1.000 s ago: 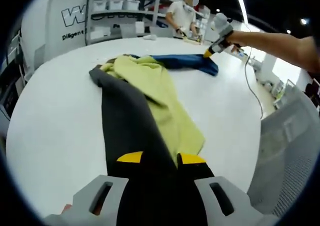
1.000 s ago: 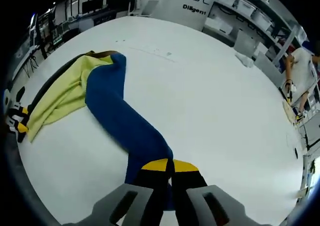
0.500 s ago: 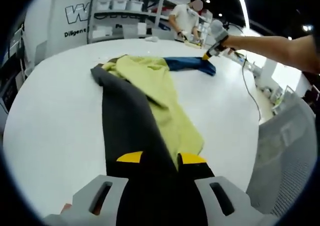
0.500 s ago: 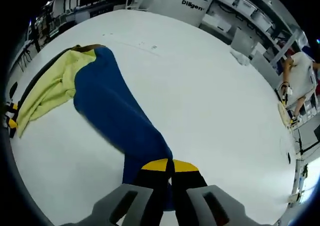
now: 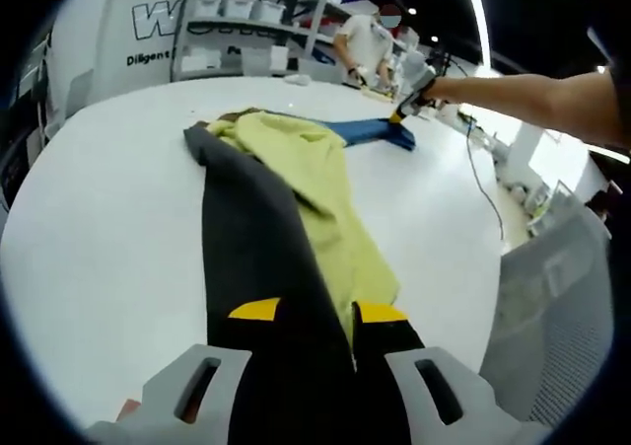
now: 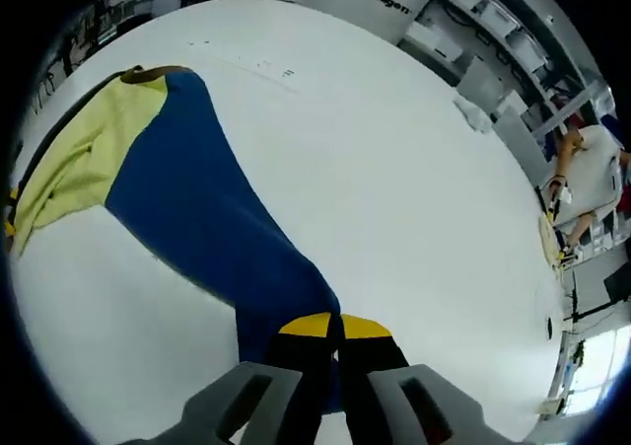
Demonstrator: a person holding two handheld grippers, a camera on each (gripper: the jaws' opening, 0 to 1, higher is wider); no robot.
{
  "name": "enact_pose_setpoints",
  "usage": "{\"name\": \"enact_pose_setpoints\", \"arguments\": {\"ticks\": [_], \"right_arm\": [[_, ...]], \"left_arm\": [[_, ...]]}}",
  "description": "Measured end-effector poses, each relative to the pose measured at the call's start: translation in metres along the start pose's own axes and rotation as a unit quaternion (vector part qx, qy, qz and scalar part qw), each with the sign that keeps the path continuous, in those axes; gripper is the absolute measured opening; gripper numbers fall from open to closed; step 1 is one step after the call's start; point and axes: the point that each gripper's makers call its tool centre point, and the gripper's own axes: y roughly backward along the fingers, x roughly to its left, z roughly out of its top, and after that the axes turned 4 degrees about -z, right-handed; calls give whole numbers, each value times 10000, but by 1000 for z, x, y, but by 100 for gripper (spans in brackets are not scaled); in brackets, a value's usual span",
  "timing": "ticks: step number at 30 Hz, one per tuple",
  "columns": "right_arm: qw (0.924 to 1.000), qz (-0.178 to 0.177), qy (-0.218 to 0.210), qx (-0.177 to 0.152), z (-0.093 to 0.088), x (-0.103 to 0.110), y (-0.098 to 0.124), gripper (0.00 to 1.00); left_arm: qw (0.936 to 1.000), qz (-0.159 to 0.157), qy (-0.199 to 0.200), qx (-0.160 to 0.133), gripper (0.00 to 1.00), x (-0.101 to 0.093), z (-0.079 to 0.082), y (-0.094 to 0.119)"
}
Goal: Fold the garment on the visible template until the final outline fits inside the template.
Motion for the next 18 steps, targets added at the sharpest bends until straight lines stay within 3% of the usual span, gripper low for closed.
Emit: {"name": "enact_pose_setpoints", "arguments": {"ticks": [18], "right_arm": [[9994, -51, 281, 185, -16, 27, -8, 0]], "left_arm": [[10000, -21, 30, -21, 23, 0, 0, 0]]}}
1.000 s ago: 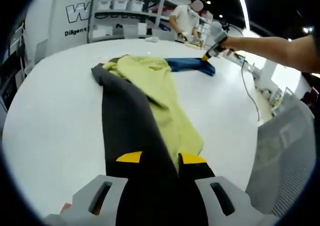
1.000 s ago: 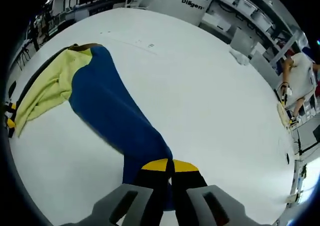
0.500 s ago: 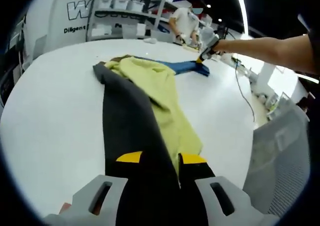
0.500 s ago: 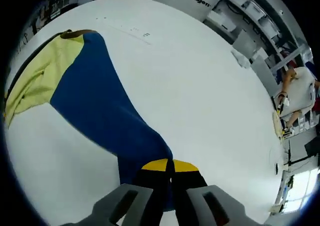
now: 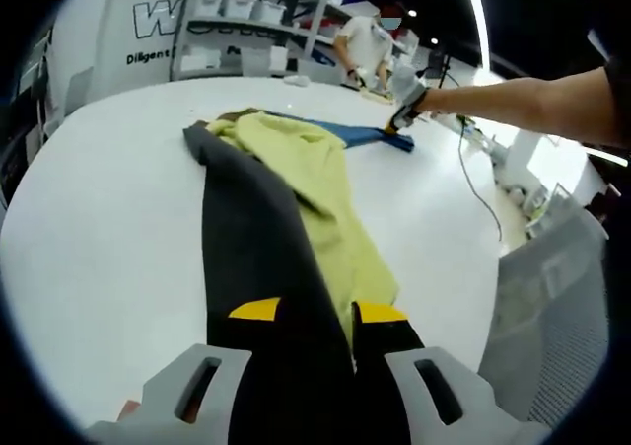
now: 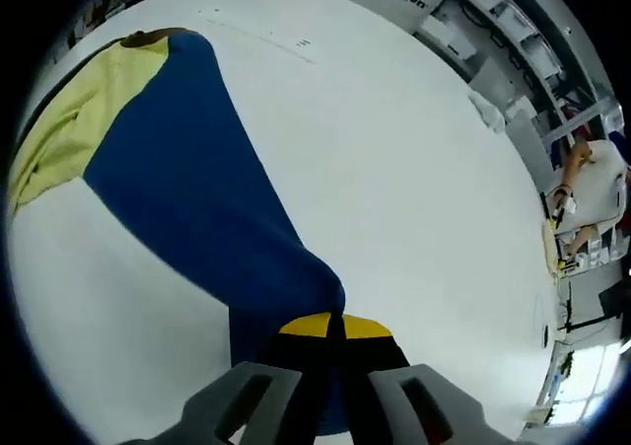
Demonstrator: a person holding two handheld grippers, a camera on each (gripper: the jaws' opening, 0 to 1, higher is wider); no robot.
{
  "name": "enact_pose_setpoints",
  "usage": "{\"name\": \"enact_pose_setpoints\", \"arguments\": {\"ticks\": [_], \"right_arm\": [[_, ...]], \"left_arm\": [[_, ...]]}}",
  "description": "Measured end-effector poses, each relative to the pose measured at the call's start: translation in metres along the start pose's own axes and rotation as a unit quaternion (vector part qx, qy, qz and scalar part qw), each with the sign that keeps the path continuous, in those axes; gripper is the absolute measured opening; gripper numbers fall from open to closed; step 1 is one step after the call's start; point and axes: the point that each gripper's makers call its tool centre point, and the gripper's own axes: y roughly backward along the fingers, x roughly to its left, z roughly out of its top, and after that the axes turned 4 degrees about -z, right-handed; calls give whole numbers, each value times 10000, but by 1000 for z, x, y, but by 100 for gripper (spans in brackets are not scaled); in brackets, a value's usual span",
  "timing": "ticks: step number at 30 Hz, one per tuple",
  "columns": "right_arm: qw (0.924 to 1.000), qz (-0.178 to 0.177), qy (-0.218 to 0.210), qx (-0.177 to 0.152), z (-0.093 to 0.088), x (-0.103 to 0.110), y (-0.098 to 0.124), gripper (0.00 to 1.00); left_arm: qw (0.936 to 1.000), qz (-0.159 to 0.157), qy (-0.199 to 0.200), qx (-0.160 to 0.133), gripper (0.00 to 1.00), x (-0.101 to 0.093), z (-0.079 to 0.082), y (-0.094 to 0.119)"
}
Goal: Fold the garment on the visible template until the final outline fits inside the template.
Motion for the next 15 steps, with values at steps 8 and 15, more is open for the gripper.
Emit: {"name": "enact_pose_setpoints", "arguments": {"ticks": [8, 15], "right_arm": [[9989, -208, -239, -351, 8, -11, 4, 5], [9967, -334, -461, -584, 11, -25, 22, 7]], "left_arm": [[10000, 11, 6, -3, 22, 0, 0, 0], [10000, 11, -37, 24, 23, 0, 0, 0]]}}
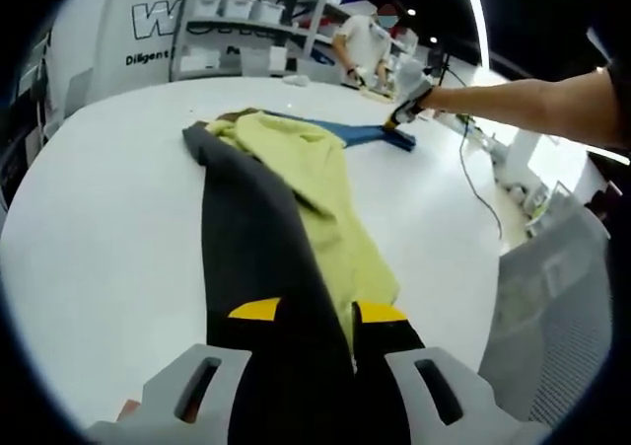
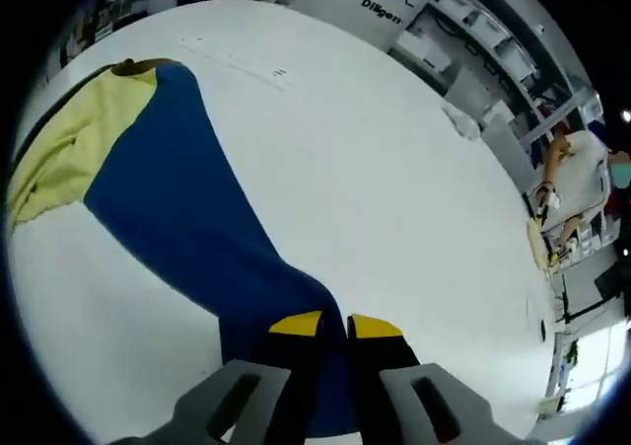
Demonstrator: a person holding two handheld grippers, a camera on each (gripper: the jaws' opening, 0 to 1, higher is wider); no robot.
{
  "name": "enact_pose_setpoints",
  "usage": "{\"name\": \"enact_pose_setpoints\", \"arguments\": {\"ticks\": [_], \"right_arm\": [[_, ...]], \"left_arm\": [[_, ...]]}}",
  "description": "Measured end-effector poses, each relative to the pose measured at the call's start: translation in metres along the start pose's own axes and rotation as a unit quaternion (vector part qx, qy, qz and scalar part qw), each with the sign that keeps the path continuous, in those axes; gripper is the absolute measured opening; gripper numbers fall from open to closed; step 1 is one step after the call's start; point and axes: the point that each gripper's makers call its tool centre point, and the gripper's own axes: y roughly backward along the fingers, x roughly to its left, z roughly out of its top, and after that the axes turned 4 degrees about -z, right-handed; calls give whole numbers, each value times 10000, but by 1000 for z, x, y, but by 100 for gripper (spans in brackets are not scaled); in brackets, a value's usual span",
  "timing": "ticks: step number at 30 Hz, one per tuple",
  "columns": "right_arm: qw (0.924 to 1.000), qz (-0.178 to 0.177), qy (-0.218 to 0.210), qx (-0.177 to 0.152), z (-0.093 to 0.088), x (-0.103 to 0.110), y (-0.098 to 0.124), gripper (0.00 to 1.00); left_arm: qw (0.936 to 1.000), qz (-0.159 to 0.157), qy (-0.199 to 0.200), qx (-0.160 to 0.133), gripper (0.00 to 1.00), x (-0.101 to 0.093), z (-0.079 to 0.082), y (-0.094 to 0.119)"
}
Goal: Fold the garment on the visible template until the final outline fits inside the template.
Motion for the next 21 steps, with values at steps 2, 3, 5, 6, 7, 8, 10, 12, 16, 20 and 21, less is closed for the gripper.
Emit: {"name": "enact_pose_setpoints", "arguments": {"ticks": [2, 3, 5, 6, 7, 8, 10, 12, 16, 20, 21], "right_arm": [[9998, -85, -50, -154, 6, -7, 6, 9], [9997, -90, -84, -188, 8, -8, 10, 10], [9994, -117, -121, -315, 15, -12, 18, 9], [9990, -139, -141, -412, 20, -13, 24, 9], [9987, -143, -153, -462, 22, -14, 26, 10], [9980, -155, -172, -580, 27, -15, 32, 10], [9970, -176, -138, -743, 36, -16, 42, 10], [9958, -182, -111, -890, 43, -15, 51, 10], [9922, -152, -40, -1235, 58, -6, 71, 12], [9879, -79, -12, -1549, 69, 8, 91, 13], [9869, -69, 21, -1613, 71, 12, 96, 14]], "left_arm": [[10000, 4, 0, 3, 23, 0, 0, 0], [10000, 6, -2, 6, 23, 0, 0, 0], [10000, 9, -4, 13, 23, 0, 0, 0], [10000, 11, -3, 17, 24, 0, 0, 0], [10000, 10, 2, 20, 24, -1, 0, 0], [10000, 10, -9, 24, 24, -1, 0, 0], [10000, 14, -26, 32, 25, -2, 1, 0], [10000, 10, -40, 36, 25, -2, 1, 0], [10000, 4, -62, 44, 25, -2, 1, 0], [9999, 8, -92, 51, 25, -2, 1, 0], [9999, 12, -108, 58, 24, -2, 1, 0]]}}
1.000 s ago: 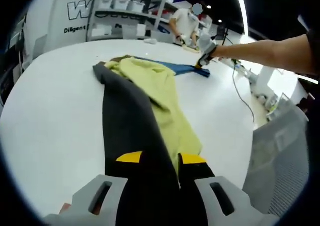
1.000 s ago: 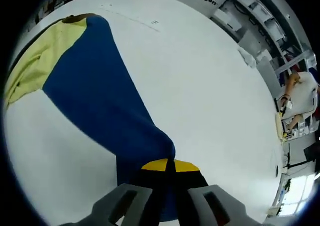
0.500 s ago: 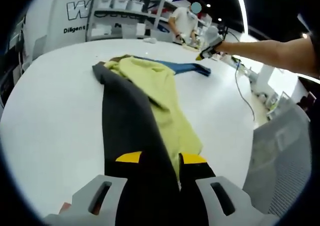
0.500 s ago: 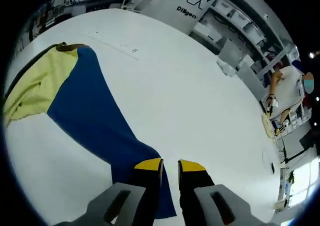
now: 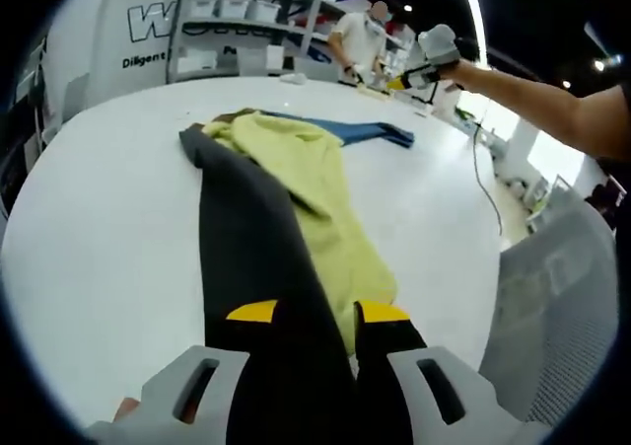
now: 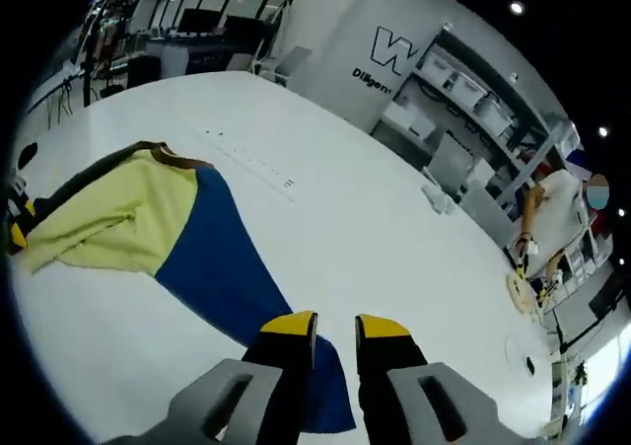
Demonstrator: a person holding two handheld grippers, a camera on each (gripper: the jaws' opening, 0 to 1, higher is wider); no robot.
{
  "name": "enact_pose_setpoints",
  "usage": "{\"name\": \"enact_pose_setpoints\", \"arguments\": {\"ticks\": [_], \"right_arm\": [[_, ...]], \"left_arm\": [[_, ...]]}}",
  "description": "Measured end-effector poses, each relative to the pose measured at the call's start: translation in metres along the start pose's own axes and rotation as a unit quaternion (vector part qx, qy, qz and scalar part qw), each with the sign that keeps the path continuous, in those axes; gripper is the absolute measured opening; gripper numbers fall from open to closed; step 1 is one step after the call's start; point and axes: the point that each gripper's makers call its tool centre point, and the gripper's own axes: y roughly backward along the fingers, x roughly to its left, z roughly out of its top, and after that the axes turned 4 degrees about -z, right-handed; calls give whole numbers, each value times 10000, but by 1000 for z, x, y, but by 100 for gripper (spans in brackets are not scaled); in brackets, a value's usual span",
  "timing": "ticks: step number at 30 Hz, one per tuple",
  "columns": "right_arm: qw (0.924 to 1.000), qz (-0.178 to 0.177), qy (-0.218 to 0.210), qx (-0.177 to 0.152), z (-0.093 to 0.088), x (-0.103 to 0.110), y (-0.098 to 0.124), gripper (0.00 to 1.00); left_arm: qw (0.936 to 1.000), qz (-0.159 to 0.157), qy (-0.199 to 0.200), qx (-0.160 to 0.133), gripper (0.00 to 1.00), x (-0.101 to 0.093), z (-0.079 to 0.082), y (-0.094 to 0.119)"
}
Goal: Fold the garment on the visible template until the final outline fits inside the template.
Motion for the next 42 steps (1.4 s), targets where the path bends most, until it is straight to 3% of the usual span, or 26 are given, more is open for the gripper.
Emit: {"name": "enact_pose_setpoints", "arguments": {"ticks": [7, 13, 27, 36, 42], "right_arm": [[9988, 188, 224, -400, 18, 37, 25, 21], [9974, 350, 245, -581, 21, 59, 35, 28], [9900, 844, 33, -1129, 34, 113, 61, 53], [9833, 1211, -96, -1357, 42, 150, 83, 61], [9771, 1526, -161, -1474, 44, 187, 104, 63]], "left_arm": [[10000, 8, -65, 33, 25, 0, 0, 0], [9999, 29, -105, 62, 25, 0, -1, 0], [9998, 50, -171, 87, 25, 0, -1, 0], [9997, 68, -196, 102, 25, 0, -2, 1], [9997, 76, -214, 118, 25, -1, -2, 1]]}}
